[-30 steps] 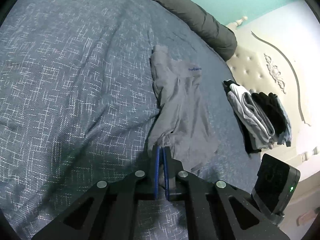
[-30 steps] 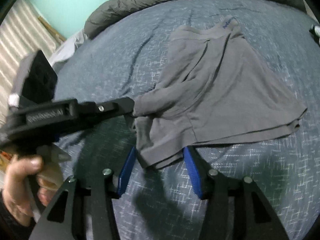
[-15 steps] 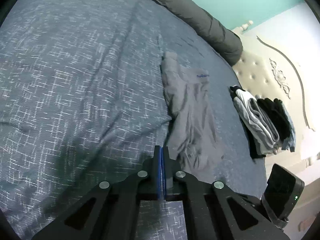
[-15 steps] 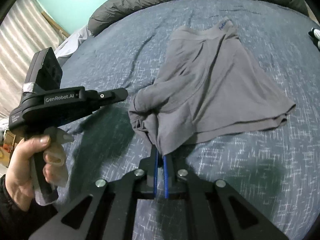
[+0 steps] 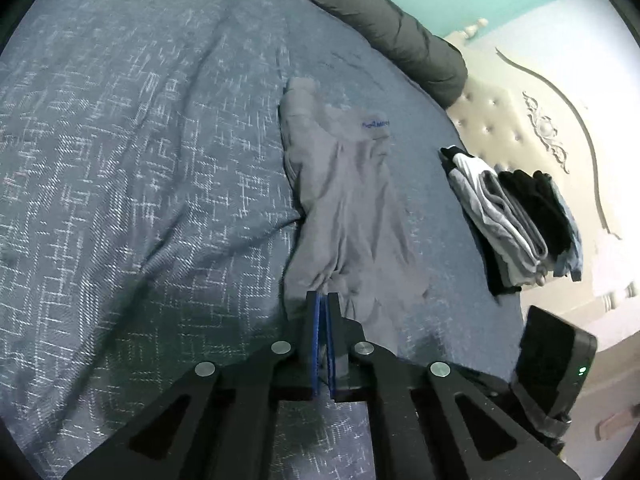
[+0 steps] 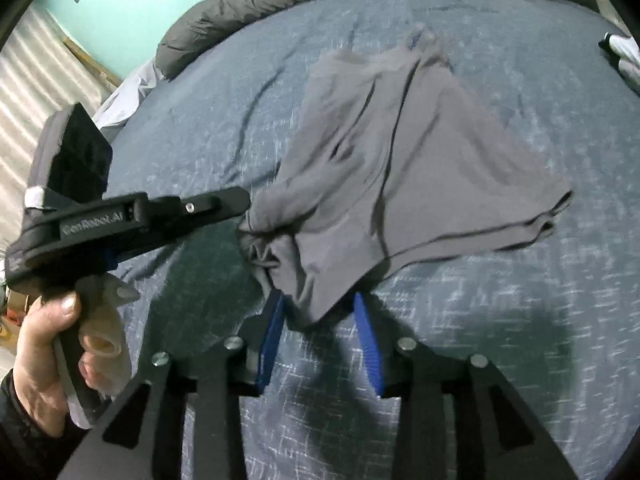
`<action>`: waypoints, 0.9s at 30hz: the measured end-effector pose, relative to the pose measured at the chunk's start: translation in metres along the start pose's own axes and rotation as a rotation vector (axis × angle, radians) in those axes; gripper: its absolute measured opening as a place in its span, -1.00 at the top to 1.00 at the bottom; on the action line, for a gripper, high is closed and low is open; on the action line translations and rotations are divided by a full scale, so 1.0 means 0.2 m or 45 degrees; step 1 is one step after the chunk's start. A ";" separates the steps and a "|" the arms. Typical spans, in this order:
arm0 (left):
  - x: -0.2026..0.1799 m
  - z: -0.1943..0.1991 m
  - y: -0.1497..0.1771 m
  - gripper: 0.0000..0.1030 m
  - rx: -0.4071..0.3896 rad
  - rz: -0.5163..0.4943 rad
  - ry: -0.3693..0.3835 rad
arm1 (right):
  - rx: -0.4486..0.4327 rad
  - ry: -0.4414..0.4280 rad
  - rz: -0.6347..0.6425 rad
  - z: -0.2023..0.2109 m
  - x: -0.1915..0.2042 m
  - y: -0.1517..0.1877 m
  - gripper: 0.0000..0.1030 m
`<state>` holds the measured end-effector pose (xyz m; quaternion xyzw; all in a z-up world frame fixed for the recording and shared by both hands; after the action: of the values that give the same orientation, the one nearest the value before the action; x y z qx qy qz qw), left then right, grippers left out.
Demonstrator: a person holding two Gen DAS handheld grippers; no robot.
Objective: Fold clothes
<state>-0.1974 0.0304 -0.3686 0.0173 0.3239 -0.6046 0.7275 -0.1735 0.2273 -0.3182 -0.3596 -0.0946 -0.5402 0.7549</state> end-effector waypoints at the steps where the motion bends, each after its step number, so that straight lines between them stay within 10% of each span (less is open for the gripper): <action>1: 0.00 0.00 0.00 0.78 -0.002 -0.005 -0.003 | -0.007 0.007 0.012 0.00 0.01 -0.01 0.28; 7: -0.02 0.00 -0.02 0.53 -0.013 -0.034 -0.020 | 0.002 -0.006 0.062 -0.06 0.03 -0.02 0.28; 12: -0.04 -0.01 -0.02 0.53 -0.011 -0.059 -0.023 | 0.005 -0.008 0.100 -0.07 0.03 -0.01 0.89; 17: -0.06 -0.05 -0.02 0.84 0.006 -0.085 -0.012 | -0.018 -0.021 0.093 -0.04 0.02 -0.01 0.91; 27: 0.01 -0.04 -0.05 0.87 -0.011 -0.029 -0.010 | -0.006 -0.042 0.123 0.00 0.05 0.00 0.92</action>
<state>-0.2105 0.0282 -0.3724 0.0081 0.3236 -0.6116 0.7219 -0.1698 0.2196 -0.3121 -0.3744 -0.0881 -0.4974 0.7776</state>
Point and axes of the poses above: each gripper's, at about its wrist camera, not at the fingertips, and z roughly against the way its jaws point, x to its left, y to its underside, the point moved 2 cm from there along -z, roughly the way its jaws point, and after that the axes turned 12 degrees about -y, right-handed, at the moved point
